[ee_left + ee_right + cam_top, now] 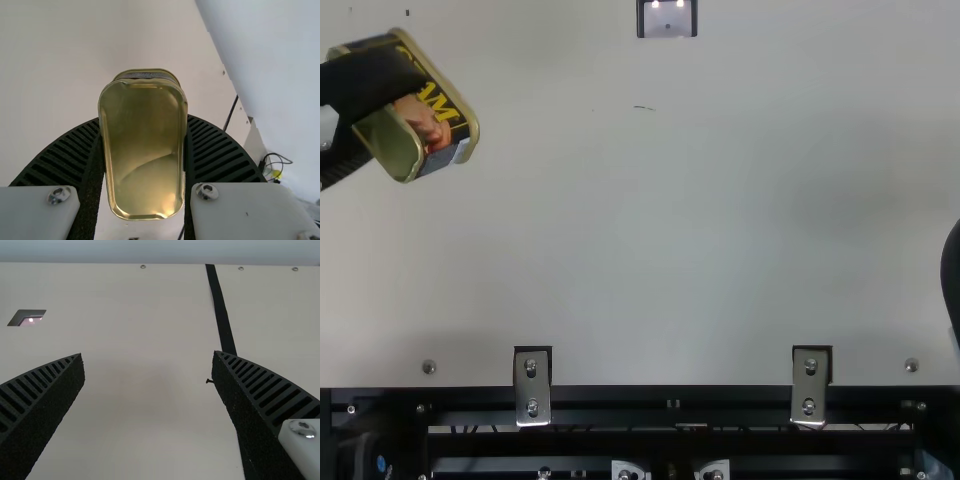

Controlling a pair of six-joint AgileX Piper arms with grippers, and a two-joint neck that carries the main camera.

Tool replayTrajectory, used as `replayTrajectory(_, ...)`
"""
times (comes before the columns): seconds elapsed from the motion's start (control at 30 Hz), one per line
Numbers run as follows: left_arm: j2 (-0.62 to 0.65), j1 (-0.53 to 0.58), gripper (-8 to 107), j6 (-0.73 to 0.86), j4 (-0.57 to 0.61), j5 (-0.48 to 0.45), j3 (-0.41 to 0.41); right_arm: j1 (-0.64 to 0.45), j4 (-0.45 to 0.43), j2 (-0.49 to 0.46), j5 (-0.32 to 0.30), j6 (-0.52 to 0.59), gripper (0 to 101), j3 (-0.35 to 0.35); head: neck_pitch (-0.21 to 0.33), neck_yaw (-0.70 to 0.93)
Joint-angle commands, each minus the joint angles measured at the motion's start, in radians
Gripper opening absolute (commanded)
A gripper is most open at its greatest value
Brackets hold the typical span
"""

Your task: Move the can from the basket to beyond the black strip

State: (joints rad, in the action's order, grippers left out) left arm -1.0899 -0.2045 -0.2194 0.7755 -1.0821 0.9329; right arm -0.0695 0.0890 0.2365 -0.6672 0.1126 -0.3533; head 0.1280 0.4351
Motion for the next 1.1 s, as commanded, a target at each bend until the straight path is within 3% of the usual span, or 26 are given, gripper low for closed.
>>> replayTrajectory(0.0,0.024,0.052,10,0.011,-0.030,0.060,0.001,0.000,0.000,0.000,0.000,0.000,101,0.000,0.029,0.014)
replayTrajectory(0.57,0.108,0.495,10,-0.033,-0.380,0.491,-0.052,0.000,0.000,0.000,0.000,0.000,101,0.000,0.029,0.014)
replayTrajectory(0.6,0.110,0.429,10,-0.016,-0.335,0.431,-0.051,0.000,0.000,0.000,0.000,0.000,101,0.000,0.029,0.014)
replayTrajectory(0.73,0.108,0.495,10,-0.033,-0.379,0.488,-0.051,0.000,0.000,0.000,0.000,0.000,101,0.000,0.029,0.014)
replayTrajectory(1.07,0.108,0.491,10,-0.012,-0.374,0.506,-0.056,0.000,0.000,0.000,0.000,0.000,101,0.000,0.029,0.014)
